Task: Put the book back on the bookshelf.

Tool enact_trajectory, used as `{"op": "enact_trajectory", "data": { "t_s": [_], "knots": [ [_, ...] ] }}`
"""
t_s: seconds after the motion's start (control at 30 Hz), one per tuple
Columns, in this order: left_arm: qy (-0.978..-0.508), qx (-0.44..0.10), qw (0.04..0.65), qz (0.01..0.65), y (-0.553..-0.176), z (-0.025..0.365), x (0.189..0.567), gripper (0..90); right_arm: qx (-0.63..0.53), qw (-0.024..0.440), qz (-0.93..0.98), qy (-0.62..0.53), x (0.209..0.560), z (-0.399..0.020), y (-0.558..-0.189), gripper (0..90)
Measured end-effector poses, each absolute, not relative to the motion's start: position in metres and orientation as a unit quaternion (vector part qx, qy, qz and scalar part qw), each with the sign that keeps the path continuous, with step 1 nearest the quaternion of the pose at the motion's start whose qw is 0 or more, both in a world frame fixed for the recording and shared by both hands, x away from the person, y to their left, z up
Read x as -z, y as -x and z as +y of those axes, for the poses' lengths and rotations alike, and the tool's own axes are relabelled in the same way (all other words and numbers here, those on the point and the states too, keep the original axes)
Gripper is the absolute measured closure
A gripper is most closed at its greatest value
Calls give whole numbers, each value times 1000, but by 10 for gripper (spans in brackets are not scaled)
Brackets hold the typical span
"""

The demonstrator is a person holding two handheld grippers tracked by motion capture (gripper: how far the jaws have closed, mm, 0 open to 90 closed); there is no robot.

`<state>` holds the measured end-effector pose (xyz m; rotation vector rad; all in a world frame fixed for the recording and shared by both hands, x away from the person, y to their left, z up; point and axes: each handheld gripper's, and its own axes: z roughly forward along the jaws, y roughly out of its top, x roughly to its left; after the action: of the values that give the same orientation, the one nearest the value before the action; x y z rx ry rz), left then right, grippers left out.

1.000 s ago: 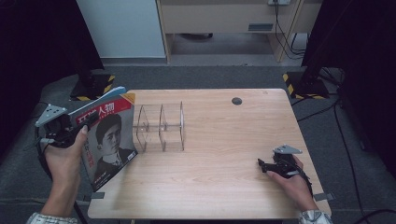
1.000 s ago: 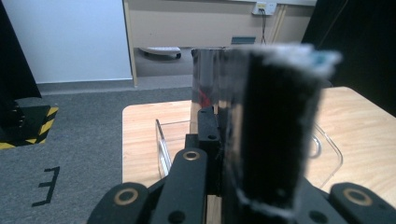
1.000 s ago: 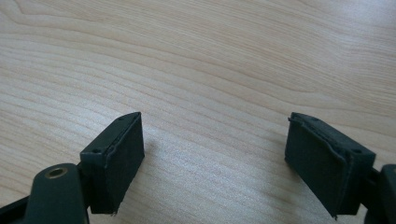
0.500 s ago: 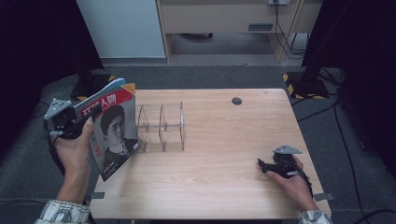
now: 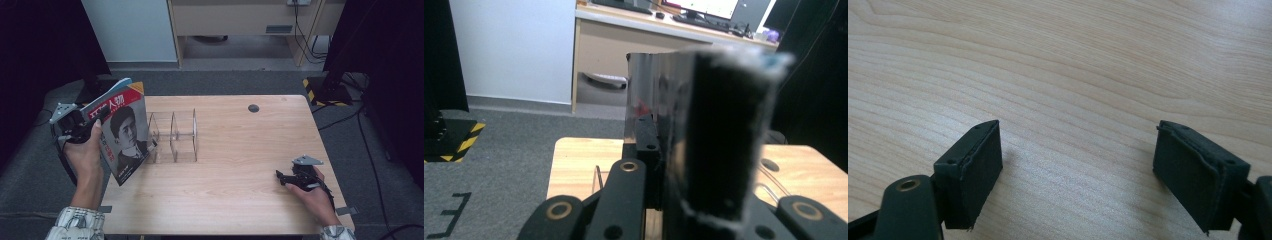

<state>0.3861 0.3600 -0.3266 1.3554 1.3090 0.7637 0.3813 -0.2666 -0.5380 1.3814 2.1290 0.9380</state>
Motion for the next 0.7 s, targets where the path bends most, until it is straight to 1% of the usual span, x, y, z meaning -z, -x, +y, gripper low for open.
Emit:
{"op": "enact_trajectory", "data": {
  "t_s": [0.43,0.7],
  "knots": [
    [-548,-338,524,558,-388,362,331,864,-337,216,769,-499,538,-267,-381,199],
    [-547,-351,518,556,-392,356,334,864,-338,217,769,-498,538,-266,-381,199]
  ]
}}
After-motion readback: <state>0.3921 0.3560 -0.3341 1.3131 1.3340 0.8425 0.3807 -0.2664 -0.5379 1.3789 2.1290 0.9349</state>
